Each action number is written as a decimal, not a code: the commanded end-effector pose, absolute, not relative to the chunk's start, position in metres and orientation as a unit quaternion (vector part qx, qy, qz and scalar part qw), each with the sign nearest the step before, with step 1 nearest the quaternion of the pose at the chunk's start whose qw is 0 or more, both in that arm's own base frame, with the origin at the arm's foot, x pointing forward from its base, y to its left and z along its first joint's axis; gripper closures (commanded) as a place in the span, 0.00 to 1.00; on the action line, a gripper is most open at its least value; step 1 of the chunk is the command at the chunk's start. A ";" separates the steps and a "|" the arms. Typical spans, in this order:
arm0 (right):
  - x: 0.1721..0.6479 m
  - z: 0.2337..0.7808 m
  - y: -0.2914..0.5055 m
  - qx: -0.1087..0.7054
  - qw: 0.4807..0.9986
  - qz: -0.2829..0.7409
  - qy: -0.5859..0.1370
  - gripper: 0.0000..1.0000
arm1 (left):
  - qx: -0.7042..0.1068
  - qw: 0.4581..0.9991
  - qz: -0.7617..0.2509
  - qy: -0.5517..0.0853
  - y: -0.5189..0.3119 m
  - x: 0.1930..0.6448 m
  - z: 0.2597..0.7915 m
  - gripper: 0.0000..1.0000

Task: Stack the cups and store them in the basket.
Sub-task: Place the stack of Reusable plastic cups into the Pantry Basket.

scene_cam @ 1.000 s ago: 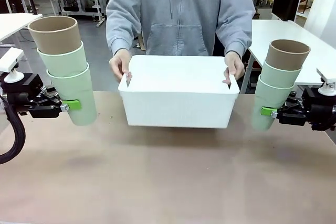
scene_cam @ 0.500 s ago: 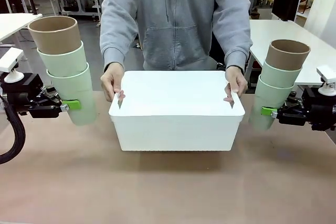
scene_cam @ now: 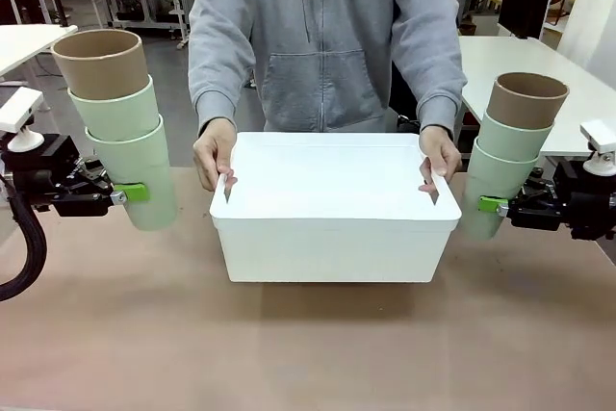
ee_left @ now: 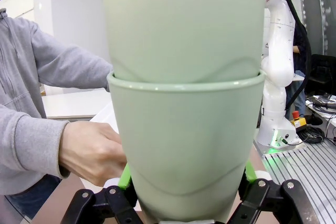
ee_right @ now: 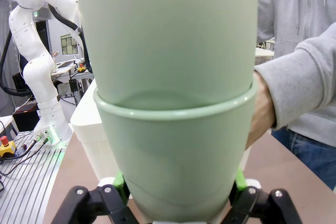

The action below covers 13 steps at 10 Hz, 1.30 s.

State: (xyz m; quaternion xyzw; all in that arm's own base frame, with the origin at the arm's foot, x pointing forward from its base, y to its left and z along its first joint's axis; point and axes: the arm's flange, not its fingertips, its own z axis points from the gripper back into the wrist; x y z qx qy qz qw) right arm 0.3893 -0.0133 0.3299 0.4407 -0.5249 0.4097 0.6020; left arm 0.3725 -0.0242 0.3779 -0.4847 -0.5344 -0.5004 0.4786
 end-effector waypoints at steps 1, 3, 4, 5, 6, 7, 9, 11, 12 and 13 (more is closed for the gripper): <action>0.391 0.333 -0.011 0.439 0.598 0.410 -0.531 0.14 | -0.482 0.473 -0.505 -0.538 -0.026 0.372 0.381 0.14; 0.391 0.333 -0.011 0.439 0.598 0.410 -0.531 0.14 | -0.482 0.473 -0.505 -0.538 -0.026 0.372 0.381 0.14; 0.391 0.333 -0.011 0.439 0.598 0.410 -0.531 0.14 | -0.482 0.473 -0.505 -0.538 -0.026 0.372 0.381 0.14; 0.391 0.333 -0.011 0.439 0.598 0.410 -0.531 0.14 | -0.482 0.473 -0.505 -0.538 -0.026 0.372 0.381 0.14; 0.391 0.333 -0.011 0.439 0.598 0.410 -0.531 0.14 | -0.482 0.473 -0.505 -0.538 -0.026 0.372 0.381 0.14; 0.391 0.333 -0.011 0.439 0.598 0.410 -0.531 0.14 | -0.482 0.473 -0.505 -0.538 -0.026 0.372 0.381 0.14; 0.391 0.333 -0.011 0.439 0.598 0.410 -0.531 0.14 | -0.482 0.473 -0.505 -0.538 -0.026 0.372 0.381 0.14; 0.391 0.333 -0.011 0.439 0.598 0.410 -0.531 0.14 | -0.482 0.473 -0.505 -0.538 -0.026 0.372 0.381 0.14; 0.391 0.333 -0.011 0.439 0.598 0.410 -0.531 0.14 | -0.482 0.473 -0.505 -0.538 -0.026 0.372 0.381 0.14; 0.391 0.333 -0.011 0.439 0.598 0.410 -0.531 0.14 | -0.482 0.473 -0.505 -0.538 -0.026 0.372 0.381 0.14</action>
